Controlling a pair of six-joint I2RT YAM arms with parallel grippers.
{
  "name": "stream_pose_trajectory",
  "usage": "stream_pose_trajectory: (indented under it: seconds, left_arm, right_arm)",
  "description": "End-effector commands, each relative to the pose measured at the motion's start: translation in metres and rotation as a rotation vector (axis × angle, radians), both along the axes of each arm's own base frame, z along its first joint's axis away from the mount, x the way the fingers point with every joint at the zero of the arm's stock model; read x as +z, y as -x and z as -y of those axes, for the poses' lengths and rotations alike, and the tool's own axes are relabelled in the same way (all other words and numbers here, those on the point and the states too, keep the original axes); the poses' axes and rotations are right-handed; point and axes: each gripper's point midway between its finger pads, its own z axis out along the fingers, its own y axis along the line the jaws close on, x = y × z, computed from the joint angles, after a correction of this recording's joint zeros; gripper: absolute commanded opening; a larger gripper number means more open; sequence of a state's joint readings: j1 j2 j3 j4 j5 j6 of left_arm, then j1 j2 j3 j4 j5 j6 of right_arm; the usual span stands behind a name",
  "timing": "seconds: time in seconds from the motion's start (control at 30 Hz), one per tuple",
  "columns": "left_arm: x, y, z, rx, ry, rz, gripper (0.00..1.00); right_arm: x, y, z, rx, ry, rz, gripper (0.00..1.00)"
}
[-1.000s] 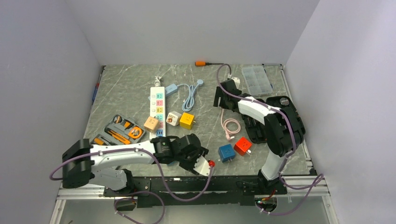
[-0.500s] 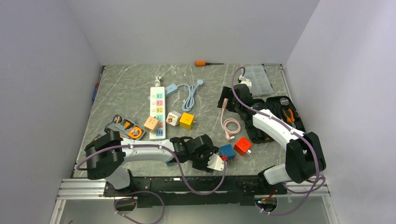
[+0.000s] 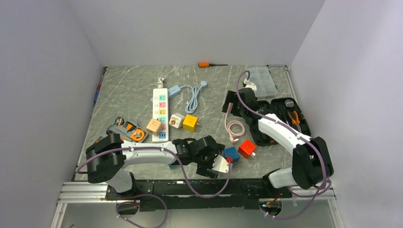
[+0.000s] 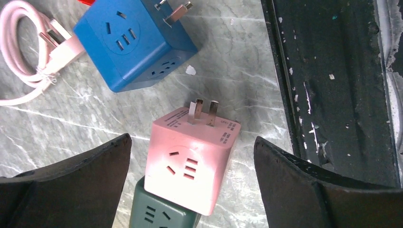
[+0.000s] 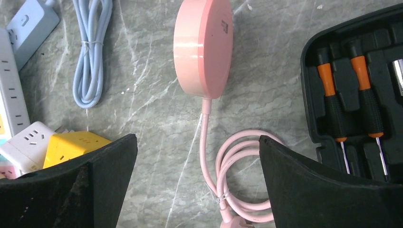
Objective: Pull the plug off the socket
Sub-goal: Place the plug at the center of the board.
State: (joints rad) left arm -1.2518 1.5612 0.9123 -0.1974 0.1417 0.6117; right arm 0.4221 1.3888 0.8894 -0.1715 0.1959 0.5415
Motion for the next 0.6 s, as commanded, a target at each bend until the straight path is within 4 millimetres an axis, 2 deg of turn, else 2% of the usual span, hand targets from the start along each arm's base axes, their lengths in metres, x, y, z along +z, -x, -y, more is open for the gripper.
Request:
stream_pose_trajectory:
  seconds: [0.0,0.07,0.13,0.3,0.37,0.4,0.5,0.57]
  left_arm:
    - [0.039,-0.007,0.005,-0.02,0.078,0.039,0.99]
    - [0.07,-0.022,0.004,0.005,0.099,0.038,0.99]
    - [0.102,-0.037,-0.007,0.031,0.111,0.008,0.99]
    - [0.165,-0.053,-0.061,0.078,0.125,-0.129,0.99]
    - [0.182,-0.056,-0.086,0.095,0.124,-0.115,0.99]
    - [0.185,-0.057,-0.098,0.116,0.104,-0.115,0.99]
    - [0.196,-0.061,-0.136,0.17,0.04,-0.073,0.99]
    - [0.2,-0.065,-0.16,0.261,0.018,-0.119,0.99]
  right_arm:
    - [0.033,-0.004,0.001,0.023,-0.008,0.103,1.0]
    - [0.045,-0.002,0.001,0.051,-0.002,0.14,1.0]
    - [0.058,0.003,-0.001,0.094,-0.001,0.175,1.0]
    - [0.079,0.035,-0.021,0.264,-0.052,0.239,1.0]
    - [0.084,0.052,-0.041,0.366,-0.073,0.246,1.0]
    - [0.082,0.063,-0.053,0.417,-0.059,0.235,1.0]
    - [0.067,0.101,-0.09,0.559,0.016,0.183,1.0]
    - [0.055,0.129,-0.109,0.639,0.018,0.159,1.0]
